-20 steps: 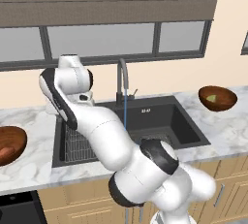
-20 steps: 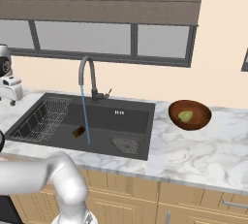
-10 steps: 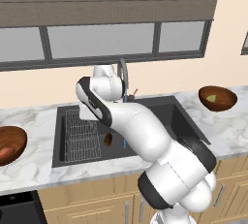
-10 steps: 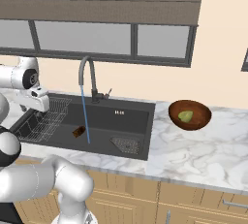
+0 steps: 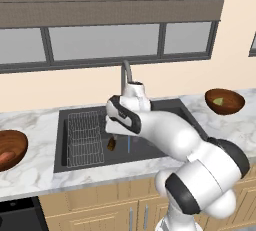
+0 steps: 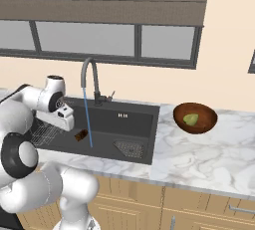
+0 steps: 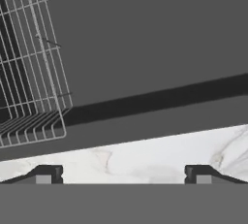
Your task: Pick the sweet potatos from the sink and place them in one bowl. Place the lemon wedge in the other bowl. Then turn off the sink faucet.
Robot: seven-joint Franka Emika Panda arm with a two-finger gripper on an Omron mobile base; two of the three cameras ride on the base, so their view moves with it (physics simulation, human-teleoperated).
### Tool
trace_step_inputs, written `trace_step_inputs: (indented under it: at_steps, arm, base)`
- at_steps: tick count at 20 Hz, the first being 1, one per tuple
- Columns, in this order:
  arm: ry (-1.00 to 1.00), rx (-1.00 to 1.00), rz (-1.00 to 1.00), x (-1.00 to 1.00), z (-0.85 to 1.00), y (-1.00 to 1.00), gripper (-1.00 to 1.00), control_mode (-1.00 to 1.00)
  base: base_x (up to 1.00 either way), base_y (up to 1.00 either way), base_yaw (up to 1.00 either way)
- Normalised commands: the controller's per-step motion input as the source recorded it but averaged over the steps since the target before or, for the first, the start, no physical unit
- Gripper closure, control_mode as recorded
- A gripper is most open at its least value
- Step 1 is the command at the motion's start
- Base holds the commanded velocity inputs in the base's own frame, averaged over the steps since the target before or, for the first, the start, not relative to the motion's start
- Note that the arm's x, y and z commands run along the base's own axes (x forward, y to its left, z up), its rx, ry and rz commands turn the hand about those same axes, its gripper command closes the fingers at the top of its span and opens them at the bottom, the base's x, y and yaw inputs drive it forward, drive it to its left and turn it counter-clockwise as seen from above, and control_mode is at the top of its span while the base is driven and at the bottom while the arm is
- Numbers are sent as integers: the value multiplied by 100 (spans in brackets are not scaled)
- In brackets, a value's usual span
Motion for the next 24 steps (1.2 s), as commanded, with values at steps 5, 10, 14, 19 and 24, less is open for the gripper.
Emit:
trace_step_inputs:
  at_steps: [5, 10, 14, 19, 24]
  arm:
    - [-2, 1, 0, 31, -46, -19, -100, -100]
    - [-1, 0, 0, 37, -25, -10, -100, -100]
    - [0, 0, 0, 39, -28, -4, -100, -100]
    - [-1, 0, 0, 31, -39, 0, -100, -100]
    - [0, 0, 0, 34, -31, 0, -100, -100]
  base:
    - [0, 0, 0]
    - [0, 0, 0]
    - [0, 0, 0]
    - [0, 0, 0]
    - [0, 0, 0]
